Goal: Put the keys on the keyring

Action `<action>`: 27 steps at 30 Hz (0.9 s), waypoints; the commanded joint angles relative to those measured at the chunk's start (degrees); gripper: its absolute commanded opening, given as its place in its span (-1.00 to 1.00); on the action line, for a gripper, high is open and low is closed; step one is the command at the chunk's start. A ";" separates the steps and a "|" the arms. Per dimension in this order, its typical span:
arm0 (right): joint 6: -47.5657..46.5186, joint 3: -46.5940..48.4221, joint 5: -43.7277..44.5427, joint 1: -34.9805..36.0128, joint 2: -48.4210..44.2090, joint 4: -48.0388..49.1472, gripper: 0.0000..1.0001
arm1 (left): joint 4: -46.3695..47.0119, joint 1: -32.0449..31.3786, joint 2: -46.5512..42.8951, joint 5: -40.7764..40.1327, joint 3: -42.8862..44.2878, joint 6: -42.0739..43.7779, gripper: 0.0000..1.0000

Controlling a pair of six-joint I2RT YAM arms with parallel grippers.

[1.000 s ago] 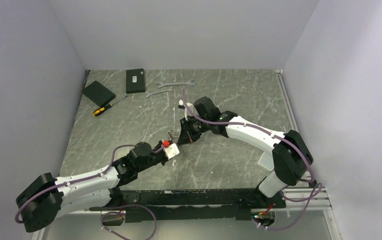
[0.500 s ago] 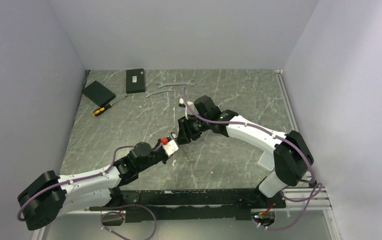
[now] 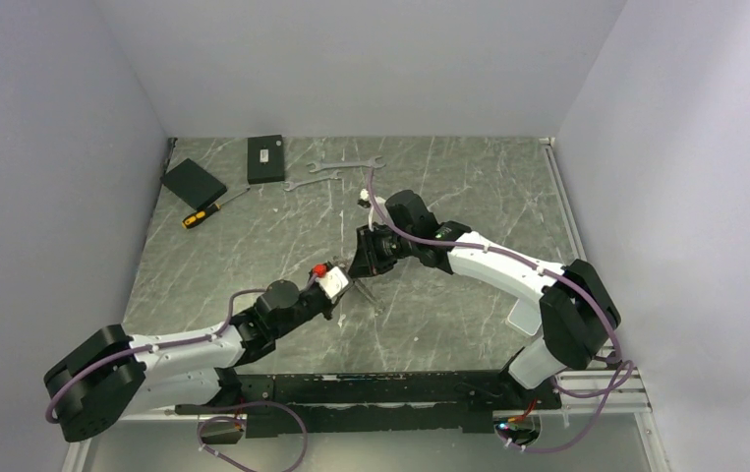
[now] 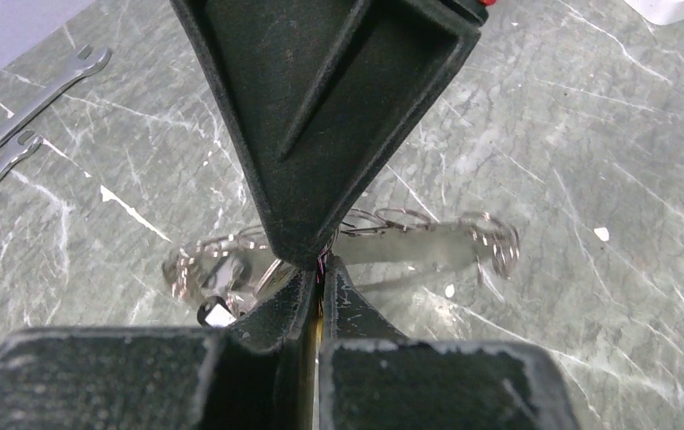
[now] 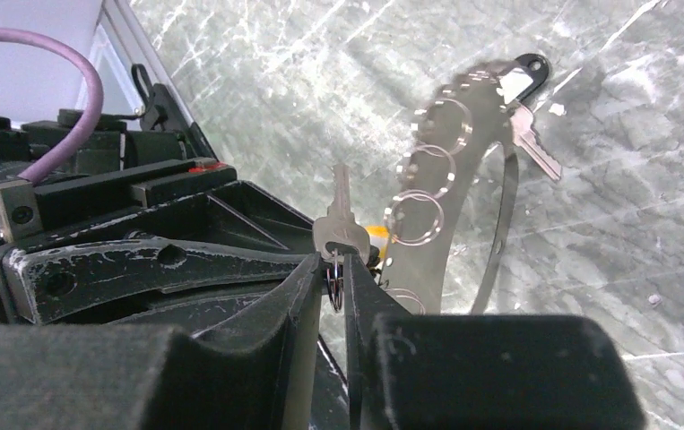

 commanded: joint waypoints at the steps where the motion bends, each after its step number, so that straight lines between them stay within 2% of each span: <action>1: 2.05 -0.37 -1.06 0.92 -1.24 3.28 -0.64 | 6.87 -0.23 1.60 -2.11 1.27 -2.42 -1.00; 6: 1.54 -0.55 -0.56 1.09 -1.07 2.89 -0.52 | 8.04 -0.18 2.84 -2.71 1.90 -2.72 -1.00; 7: 1.32 -0.55 -0.56 1.10 -1.07 2.77 -0.53 | 8.01 -0.16 3.07 -2.59 2.08 -2.49 -1.00; 11: -0.86 0.11 0.36 1.10 -0.79 0.65 -0.90 | 5.36 -0.18 2.49 -2.04 2.78 -0.04 -1.00; 13: -2.32 0.77 0.27 1.10 -0.64 -0.60 -1.00 | 3.28 -0.22 1.31 -0.78 2.94 2.02 -1.00; 19: -7.69 4.31 -4.76 1.11 1.17 -6.68 -1.00 | -4.28 -0.20 -4.01 5.41 2.72 10.26 -1.00; 23: -12.75 8.05 -7.24 1.10 3.98 -14.28 -1.00 | -9.99 -0.17 -6.12 6.22 3.69 14.75 -1.00; 27: -15.80 9.74 -9.30 1.02 5.46 -18.16 -1.00 | -10.91 -0.17 -6.28 8.91 3.93 17.52 -1.00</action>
